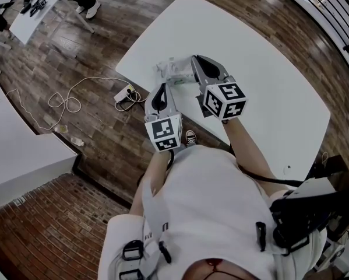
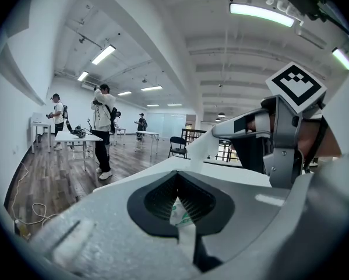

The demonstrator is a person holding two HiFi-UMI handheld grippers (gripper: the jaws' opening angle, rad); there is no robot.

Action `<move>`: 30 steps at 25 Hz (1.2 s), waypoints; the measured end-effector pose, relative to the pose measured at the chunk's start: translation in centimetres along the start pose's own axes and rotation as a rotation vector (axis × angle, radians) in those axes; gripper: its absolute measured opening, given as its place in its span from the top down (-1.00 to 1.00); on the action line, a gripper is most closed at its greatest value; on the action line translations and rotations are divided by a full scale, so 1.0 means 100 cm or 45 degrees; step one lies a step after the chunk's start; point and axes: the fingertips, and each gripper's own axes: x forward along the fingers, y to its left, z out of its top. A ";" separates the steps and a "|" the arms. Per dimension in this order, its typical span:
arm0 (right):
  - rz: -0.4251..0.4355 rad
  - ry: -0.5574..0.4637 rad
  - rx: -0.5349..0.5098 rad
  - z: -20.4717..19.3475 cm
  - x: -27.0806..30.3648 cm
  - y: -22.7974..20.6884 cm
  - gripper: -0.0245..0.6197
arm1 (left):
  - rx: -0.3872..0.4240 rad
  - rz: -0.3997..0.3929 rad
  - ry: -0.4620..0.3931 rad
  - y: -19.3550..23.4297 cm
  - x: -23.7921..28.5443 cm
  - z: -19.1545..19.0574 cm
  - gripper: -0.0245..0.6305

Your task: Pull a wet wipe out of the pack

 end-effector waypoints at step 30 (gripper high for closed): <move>-0.405 0.043 0.097 -0.035 -0.067 -0.127 0.90 | 0.045 -0.113 0.012 -0.038 0.012 0.000 0.92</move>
